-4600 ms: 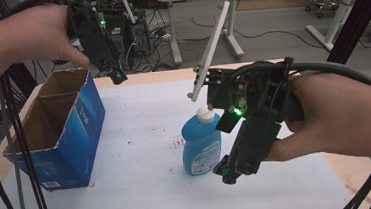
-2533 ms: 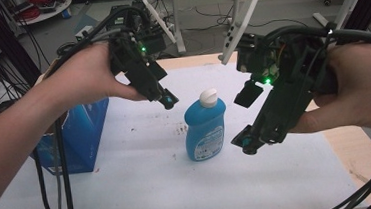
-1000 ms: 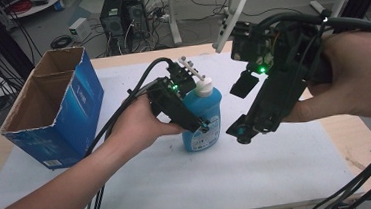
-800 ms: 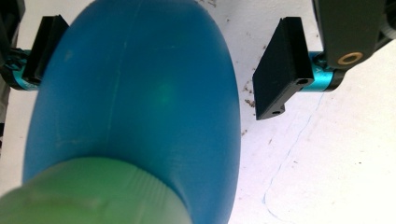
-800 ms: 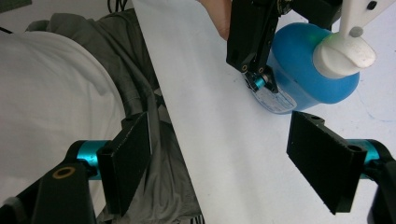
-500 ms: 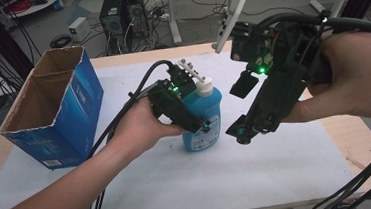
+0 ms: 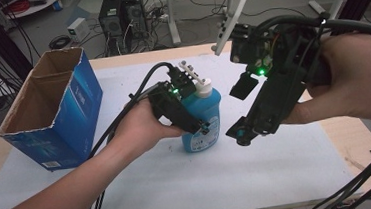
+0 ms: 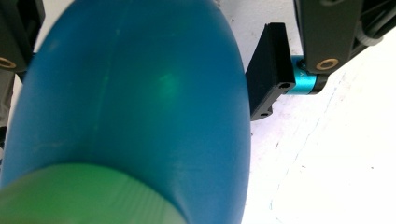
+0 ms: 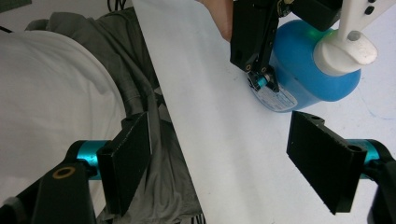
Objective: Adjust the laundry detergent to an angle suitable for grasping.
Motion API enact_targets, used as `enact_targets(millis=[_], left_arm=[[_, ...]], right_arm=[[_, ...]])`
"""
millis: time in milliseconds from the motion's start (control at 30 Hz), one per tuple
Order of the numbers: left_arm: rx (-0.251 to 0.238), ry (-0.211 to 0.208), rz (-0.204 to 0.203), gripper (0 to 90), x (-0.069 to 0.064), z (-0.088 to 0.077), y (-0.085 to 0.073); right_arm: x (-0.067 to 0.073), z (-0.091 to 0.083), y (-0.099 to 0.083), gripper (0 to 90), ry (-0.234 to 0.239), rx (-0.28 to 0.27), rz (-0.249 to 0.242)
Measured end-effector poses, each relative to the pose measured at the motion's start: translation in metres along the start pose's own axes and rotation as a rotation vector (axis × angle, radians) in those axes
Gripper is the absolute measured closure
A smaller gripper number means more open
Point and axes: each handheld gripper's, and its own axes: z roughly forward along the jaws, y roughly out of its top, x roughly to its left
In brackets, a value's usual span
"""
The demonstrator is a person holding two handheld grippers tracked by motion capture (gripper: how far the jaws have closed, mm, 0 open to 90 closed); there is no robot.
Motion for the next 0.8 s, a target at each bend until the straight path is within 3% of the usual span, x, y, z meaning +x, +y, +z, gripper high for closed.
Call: enact_targets(millis=[800], left_arm=[[0.004, 0.008, -0.008, 32.2, -0.0012, 0.0017, 0.0019]], right_arm=[[-0.0004, 0.0003, -0.0014, 21.5, 0.001, -0.001, 0.004]])
